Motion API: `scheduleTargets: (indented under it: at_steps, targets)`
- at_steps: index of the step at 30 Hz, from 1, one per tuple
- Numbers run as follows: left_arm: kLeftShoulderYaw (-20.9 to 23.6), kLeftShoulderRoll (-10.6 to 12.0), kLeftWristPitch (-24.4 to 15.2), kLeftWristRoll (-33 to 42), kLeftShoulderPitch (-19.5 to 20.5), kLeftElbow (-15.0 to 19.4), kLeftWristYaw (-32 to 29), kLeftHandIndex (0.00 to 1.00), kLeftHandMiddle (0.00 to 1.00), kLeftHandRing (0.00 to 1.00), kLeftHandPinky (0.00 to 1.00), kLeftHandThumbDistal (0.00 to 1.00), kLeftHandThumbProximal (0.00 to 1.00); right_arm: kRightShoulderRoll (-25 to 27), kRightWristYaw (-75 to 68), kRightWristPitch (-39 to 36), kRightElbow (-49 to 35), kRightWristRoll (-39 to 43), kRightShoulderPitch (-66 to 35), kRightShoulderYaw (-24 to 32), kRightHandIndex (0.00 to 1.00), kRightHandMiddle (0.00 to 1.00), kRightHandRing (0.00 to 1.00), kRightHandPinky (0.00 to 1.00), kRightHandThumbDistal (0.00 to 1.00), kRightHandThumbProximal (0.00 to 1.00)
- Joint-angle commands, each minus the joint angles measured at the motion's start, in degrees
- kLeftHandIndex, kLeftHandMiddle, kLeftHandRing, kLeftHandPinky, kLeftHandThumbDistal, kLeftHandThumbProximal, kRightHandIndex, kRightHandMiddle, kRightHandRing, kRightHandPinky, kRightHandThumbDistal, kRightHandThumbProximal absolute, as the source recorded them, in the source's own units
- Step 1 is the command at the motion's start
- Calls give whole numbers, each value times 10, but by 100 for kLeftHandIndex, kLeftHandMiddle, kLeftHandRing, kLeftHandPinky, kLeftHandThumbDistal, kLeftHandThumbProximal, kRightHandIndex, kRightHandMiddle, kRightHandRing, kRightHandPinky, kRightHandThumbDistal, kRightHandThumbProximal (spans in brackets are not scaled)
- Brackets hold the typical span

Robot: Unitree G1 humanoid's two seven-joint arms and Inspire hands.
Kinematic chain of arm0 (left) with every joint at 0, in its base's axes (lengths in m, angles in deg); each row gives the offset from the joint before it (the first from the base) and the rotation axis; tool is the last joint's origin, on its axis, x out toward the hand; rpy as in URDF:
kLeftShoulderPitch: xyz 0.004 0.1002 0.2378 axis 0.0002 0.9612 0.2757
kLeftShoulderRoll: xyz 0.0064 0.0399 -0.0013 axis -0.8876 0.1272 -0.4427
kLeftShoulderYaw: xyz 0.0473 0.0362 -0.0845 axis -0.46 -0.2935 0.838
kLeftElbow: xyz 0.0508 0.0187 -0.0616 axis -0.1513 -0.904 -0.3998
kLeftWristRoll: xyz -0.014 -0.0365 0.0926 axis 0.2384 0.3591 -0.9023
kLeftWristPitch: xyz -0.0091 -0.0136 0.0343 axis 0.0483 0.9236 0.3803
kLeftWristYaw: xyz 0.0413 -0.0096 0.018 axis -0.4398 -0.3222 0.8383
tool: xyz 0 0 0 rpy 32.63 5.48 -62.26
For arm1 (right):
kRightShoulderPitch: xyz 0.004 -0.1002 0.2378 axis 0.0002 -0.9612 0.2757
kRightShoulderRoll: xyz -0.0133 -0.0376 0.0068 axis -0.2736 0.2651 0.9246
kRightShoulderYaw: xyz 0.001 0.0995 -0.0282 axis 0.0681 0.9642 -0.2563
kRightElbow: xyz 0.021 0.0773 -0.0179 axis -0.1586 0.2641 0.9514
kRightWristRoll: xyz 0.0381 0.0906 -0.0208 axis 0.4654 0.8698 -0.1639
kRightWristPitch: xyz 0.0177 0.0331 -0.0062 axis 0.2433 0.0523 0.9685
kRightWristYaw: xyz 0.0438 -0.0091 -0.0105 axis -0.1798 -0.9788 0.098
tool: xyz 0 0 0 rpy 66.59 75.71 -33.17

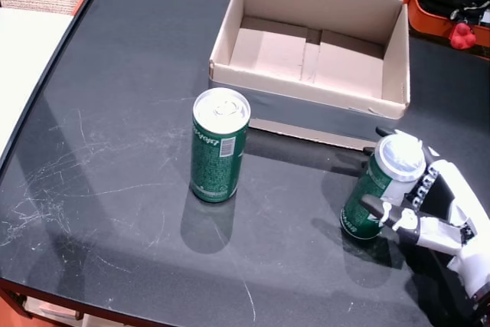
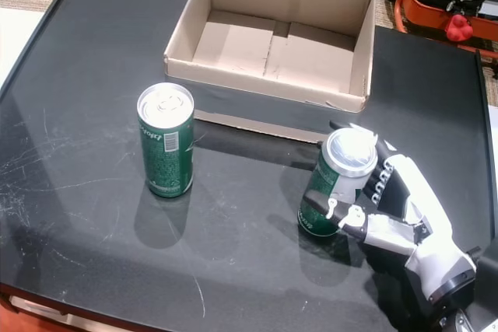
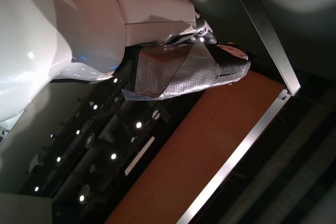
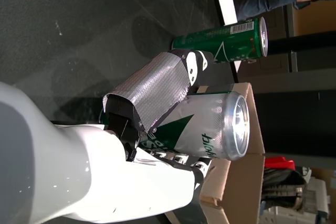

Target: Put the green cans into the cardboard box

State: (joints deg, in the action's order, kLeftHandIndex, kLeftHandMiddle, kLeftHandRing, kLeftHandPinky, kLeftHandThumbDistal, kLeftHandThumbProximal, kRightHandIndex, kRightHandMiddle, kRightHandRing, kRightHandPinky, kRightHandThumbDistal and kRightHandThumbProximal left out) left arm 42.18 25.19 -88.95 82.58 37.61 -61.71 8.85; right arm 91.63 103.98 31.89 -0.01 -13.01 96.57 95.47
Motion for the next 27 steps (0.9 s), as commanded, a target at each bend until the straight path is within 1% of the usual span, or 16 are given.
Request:
scheduleTargets:
  at_steps: [1, 2, 4, 6, 7, 10, 15, 16, 18, 20, 22, 23, 24, 25, 26, 27]
  targets:
    - [5, 25, -2, -3, 15, 9, 5, 81, 91, 99, 97, 9, 100, -5, -6, 3, 13, -3, 4, 6, 85, 78, 80, 87, 100, 36]
    - [5, 26, -2, -4, 16, 11, 5, 80, 91, 99, 97, 8, 100, -6, -6, 5, 17, -3, 6, 6, 85, 78, 81, 87, 100, 36]
    - [6, 26, 0, -3, 19, 13, 3, 81, 91, 99, 97, 10, 100, -10, -4, 10, 24, -2, 9, 7, 85, 78, 81, 87, 100, 35]
    - [5, 26, 1, -3, 22, 17, 5, 80, 91, 98, 96, 8, 100, -14, -2, 13, 29, -2, 12, 7, 86, 79, 81, 87, 100, 33]
    - [5, 27, 0, -4, 24, 20, 9, 80, 90, 97, 96, 10, 100, -15, -1, 14, 31, -2, 13, 7, 85, 79, 81, 87, 100, 33]
    - [3, 30, 0, -5, 27, 26, 15, 80, 91, 98, 97, 8, 99, -19, -10, 13, 36, -10, 17, 3, 85, 79, 80, 86, 100, 35]
    - [1, 31, 6, -1, 34, 37, 26, 79, 89, 97, 96, 10, 97, -28, -8, 15, 39, -12, 24, 4, 85, 79, 80, 86, 100, 34]
    - [1, 30, 7, 0, 35, 37, 25, 80, 89, 97, 96, 12, 100, -30, -8, 18, 40, -11, 26, 6, 85, 78, 79, 85, 100, 35]
    - [2, 29, 10, 2, 36, 36, 23, 80, 89, 97, 96, 14, 100, -34, -15, 20, 41, -11, 29, 8, 83, 77, 78, 84, 100, 35]
    - [3, 29, 9, 1, 36, 35, 21, 80, 89, 97, 96, 11, 100, -40, -29, 20, 41, -12, 31, 9, 78, 72, 73, 80, 79, 27]
    - [3, 30, 10, 4, 36, 34, 20, 80, 89, 97, 96, 9, 99, -44, -54, 19, 41, -16, 32, 10, 71, 66, 68, 76, 55, 19]
    - [3, 30, 10, 5, 36, 34, 20, 80, 89, 97, 96, 7, 98, -46, -68, 18, 40, -19, 33, 8, 68, 64, 66, 74, 46, 17]
    - [2, 32, 10, 5, 36, 36, 24, 79, 88, 96, 95, 9, 97, -47, -86, 15, 40, -26, 33, 5, 64, 60, 63, 71, 35, 13]
    - [1, 32, 9, 4, 36, 36, 24, 79, 89, 97, 95, 9, 97, -47, -110, 8, 38, -37, 33, 0, 57, 54, 58, 67, 24, 11]
    - [1, 33, 8, 2, 36, 36, 25, 79, 89, 97, 96, 10, 97, -47, -127, 3, 37, -46, 33, -3, 51, 48, 53, 63, 16, 7]
    - [0, 34, 7, 1, 35, 37, 25, 79, 89, 97, 95, 12, 99, -48, -141, -3, 36, -53, 33, -6, 44, 41, 49, 59, 7, 0]
